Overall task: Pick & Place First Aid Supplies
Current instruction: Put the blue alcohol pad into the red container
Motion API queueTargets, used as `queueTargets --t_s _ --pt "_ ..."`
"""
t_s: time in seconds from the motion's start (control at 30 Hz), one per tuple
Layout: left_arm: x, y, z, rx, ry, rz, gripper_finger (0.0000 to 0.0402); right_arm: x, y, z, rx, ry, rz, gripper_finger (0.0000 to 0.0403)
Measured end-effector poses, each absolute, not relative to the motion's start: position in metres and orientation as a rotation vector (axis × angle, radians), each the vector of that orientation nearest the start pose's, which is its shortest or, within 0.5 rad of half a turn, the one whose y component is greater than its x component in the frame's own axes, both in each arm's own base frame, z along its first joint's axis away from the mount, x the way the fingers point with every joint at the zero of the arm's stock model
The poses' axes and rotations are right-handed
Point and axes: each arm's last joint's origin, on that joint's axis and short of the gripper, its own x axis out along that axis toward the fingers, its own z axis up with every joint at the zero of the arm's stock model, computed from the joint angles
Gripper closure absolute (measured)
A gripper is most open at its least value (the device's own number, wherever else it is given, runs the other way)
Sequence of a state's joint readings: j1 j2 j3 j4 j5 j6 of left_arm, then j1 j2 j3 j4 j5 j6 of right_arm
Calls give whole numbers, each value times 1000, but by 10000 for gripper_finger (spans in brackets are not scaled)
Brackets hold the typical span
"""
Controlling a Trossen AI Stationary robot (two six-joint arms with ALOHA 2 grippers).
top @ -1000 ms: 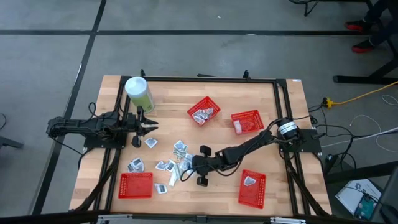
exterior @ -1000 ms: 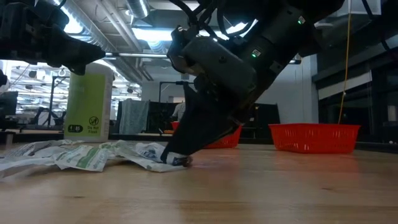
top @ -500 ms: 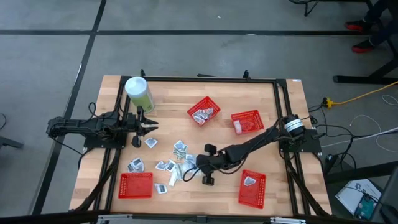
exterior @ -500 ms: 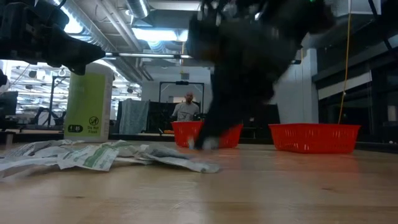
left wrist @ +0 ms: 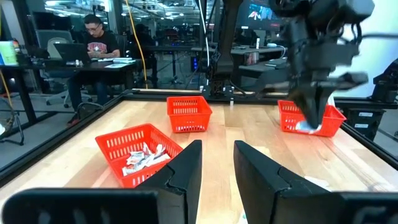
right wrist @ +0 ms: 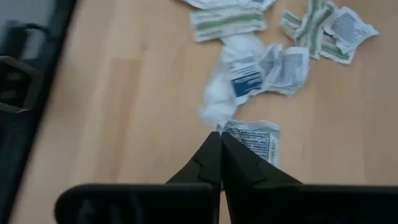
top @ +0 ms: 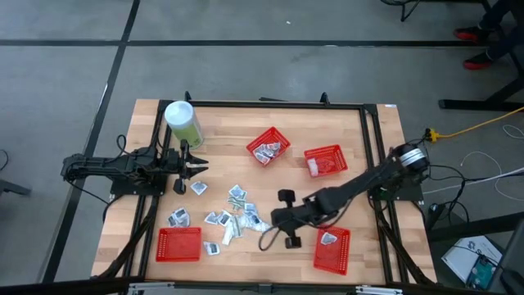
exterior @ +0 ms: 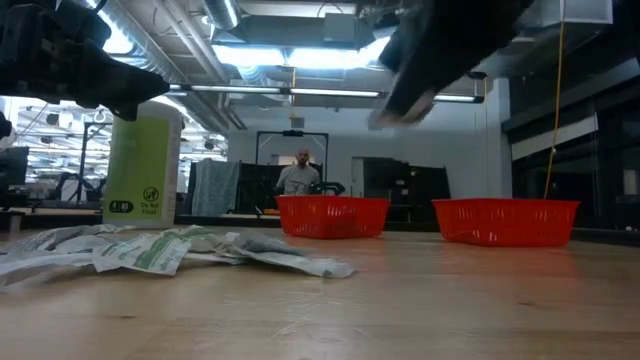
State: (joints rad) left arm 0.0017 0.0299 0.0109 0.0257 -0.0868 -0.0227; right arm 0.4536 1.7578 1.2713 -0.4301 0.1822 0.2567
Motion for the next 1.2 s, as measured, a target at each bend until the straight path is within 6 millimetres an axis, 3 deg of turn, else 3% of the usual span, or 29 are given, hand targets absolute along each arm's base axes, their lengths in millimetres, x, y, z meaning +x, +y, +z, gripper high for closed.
queueTargets --t_s 0.27,0.5,0.87,1.2 --pt "99 3 167 -23 -7 89 313 302 179 258 35 876 169 399" --pt "99 3 167 -23 -7 89 313 276 200 273 132 858 176 390" --pt "99 3 167 -23 -7 89 313 240 218 268 316 1006 27 387" --pt "99 3 167 -23 -7 89 313 221 227 264 430 1089 -79 382"
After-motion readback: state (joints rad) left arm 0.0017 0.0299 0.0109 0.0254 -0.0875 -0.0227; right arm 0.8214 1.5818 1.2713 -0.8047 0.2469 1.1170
